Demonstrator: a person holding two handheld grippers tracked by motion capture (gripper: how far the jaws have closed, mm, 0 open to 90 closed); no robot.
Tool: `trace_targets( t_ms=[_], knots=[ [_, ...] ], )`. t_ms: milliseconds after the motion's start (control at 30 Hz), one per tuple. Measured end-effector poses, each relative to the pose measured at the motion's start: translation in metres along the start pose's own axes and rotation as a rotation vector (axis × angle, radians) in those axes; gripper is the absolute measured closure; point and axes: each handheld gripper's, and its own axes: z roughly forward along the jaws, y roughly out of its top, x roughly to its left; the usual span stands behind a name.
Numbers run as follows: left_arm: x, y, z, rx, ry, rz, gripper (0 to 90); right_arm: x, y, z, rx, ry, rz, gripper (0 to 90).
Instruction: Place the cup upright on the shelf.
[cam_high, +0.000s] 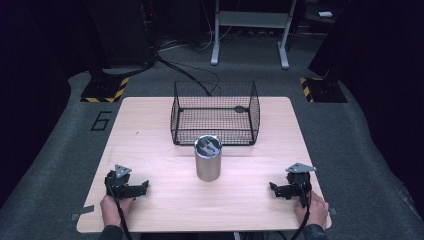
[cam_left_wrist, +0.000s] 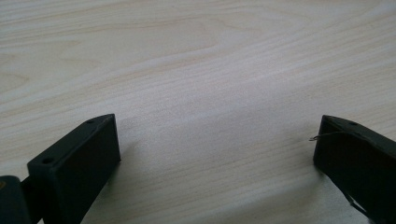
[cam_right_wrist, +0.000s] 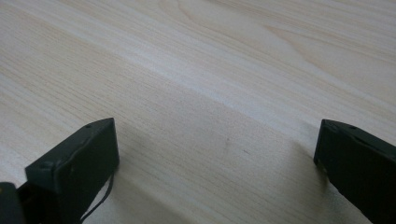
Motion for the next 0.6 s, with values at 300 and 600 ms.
trace_targets(
  t_ms=[300,600],
  knots=[
    [-0.0008,0.0002,-0.0003,0.005,0.015,-0.010,0.1,0.0000,0.0001,0.0000,0.000,0.000,0.000,0.0],
    [-0.0022,-0.0006,-0.0031,-0.013,0.019,0.000,0.1,0.0000,0.0001,0.0000,0.000,0.001,0.000,0.0]
  ],
)
